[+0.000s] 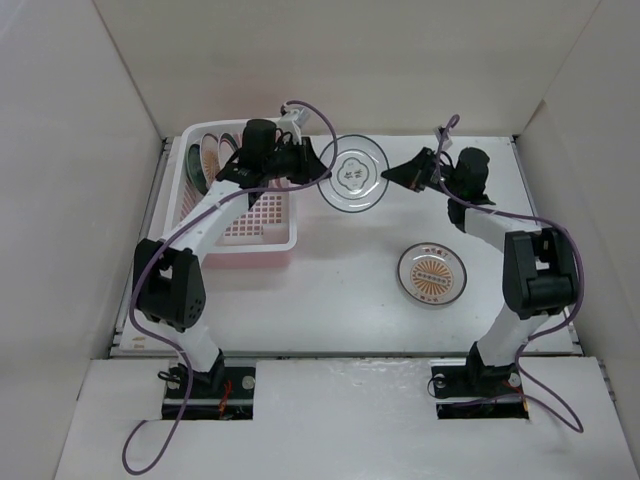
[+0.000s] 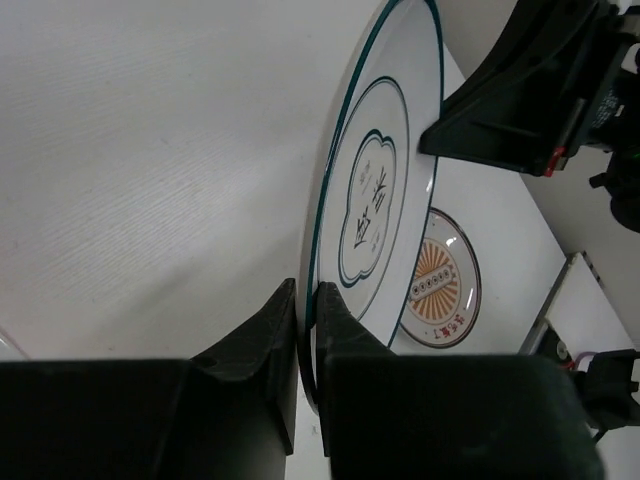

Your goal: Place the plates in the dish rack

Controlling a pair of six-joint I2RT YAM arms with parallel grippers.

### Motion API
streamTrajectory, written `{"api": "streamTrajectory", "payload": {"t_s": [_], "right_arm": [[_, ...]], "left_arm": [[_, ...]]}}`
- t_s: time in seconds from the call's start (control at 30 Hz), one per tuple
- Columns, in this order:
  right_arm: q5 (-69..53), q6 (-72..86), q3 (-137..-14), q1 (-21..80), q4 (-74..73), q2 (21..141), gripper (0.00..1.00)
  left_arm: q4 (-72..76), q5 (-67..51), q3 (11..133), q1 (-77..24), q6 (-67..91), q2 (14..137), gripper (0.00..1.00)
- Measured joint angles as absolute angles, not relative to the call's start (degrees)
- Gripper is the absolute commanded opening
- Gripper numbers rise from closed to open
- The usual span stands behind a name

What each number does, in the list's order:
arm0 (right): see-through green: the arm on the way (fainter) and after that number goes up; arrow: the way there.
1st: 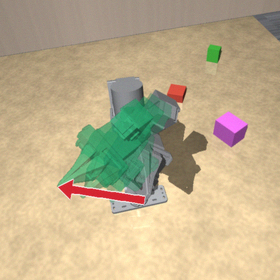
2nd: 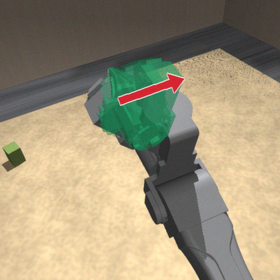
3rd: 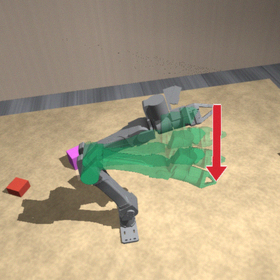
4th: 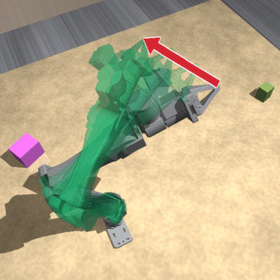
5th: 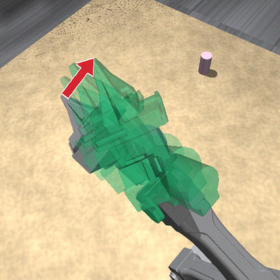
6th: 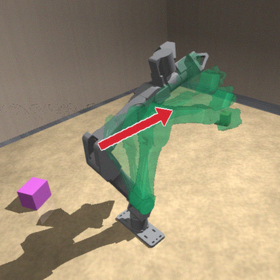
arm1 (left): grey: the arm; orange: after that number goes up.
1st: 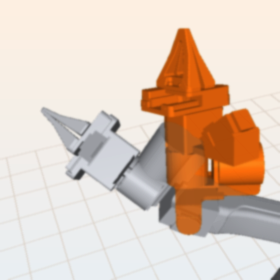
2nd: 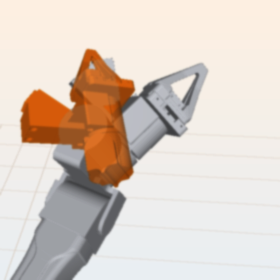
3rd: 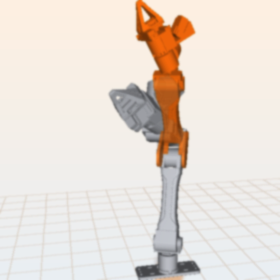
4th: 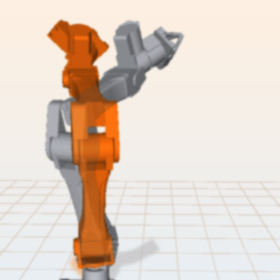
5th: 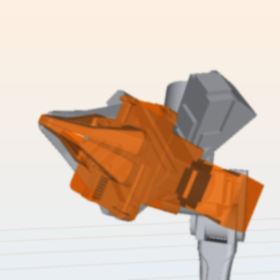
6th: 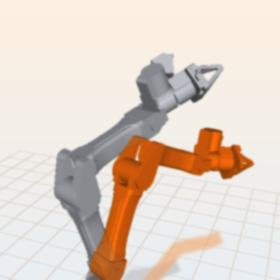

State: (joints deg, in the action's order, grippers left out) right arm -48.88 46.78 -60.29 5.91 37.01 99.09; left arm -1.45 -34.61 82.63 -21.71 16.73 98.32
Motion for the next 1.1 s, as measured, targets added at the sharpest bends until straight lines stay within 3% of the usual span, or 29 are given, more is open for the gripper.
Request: {"api": "streamTrajectory", "payload": {"t_s": [0.1,0.17,0.23,0.27,0.53,0.8,1.1], "right_arm": [[-49.19,46.57,-60.29,6.35,38.24,99.81,0.02],[-49.45,46.92,-60.45,6.61,38.96,99.81,0.32],[-49.76,47.94,-60.84,7.18,39.03,99.83,0.8],[-50.06,48.4,-60.99,7.53,39.03,99.85,0.92],[-51.86,49.15,-61.17,8.16,39.24,99.85,0.96],[-51.29,46.19,-61.14,6.92,34.74,99.9,0.96],[-47.51,40.07,-61.41,7.11,24.58,99.83,0.96]], "left_arm": [[-1.1,-34.81,82.5,-21.65,17.72,96.77,0.0],[-0.93,-34.02,81.93,-21.63,17.91,96.05,0.0],[-0.12,-32.45,80.95,-21.85,17.41,95.04,0.0],[0.01,-30.79,80.62,-22.15,16.93,94.52,0.0],[-3.09,-6.81,79.7,-22.74,11.22,86.98,0.0],[5.1,20.75,69.17,-22.37,0.73,74.35,0.0],[10.83,34.2,66.76,-22.39,-6.02,83.57,0.0]]}}
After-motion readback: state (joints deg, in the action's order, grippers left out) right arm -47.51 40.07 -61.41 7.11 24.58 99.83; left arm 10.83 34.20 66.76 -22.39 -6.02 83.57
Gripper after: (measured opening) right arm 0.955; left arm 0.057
